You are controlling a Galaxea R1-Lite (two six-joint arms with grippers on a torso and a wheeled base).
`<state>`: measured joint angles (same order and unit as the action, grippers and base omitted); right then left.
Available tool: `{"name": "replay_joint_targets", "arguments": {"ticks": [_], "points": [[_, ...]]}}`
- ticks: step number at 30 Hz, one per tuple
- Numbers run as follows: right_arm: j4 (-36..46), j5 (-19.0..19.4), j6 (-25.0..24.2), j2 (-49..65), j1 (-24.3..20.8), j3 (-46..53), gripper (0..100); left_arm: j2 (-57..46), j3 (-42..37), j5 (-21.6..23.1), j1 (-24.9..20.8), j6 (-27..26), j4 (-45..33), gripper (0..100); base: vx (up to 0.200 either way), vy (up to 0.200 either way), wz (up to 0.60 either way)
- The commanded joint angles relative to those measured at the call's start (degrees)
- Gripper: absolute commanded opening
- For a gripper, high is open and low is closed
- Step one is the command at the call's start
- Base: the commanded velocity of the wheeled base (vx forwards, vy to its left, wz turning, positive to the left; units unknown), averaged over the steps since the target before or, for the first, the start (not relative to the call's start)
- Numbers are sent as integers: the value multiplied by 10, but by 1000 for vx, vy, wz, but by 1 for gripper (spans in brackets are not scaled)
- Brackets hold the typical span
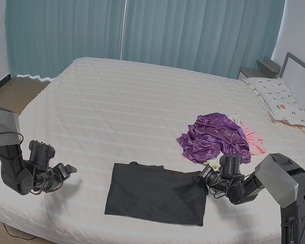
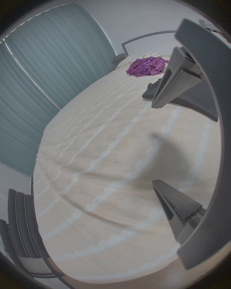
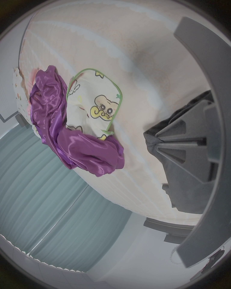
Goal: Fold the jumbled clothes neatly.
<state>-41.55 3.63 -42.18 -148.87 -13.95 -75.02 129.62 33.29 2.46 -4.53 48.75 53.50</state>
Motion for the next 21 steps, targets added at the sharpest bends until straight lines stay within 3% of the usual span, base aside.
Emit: {"name": "replay_joint_targets", "arguments": {"ticks": [1,6,21], "points": [[-2,-3,-4,0,4,1,0,2,0,0,0,0,0,100,0,0,0],[-6,-18,-36,0,5,1,0,2,0,-1,0,0,0,100,0,0,0],[-3,-21,-48,-5,15,1,0,2,0,-1,0,-1,0,100,0,0,0]]}}
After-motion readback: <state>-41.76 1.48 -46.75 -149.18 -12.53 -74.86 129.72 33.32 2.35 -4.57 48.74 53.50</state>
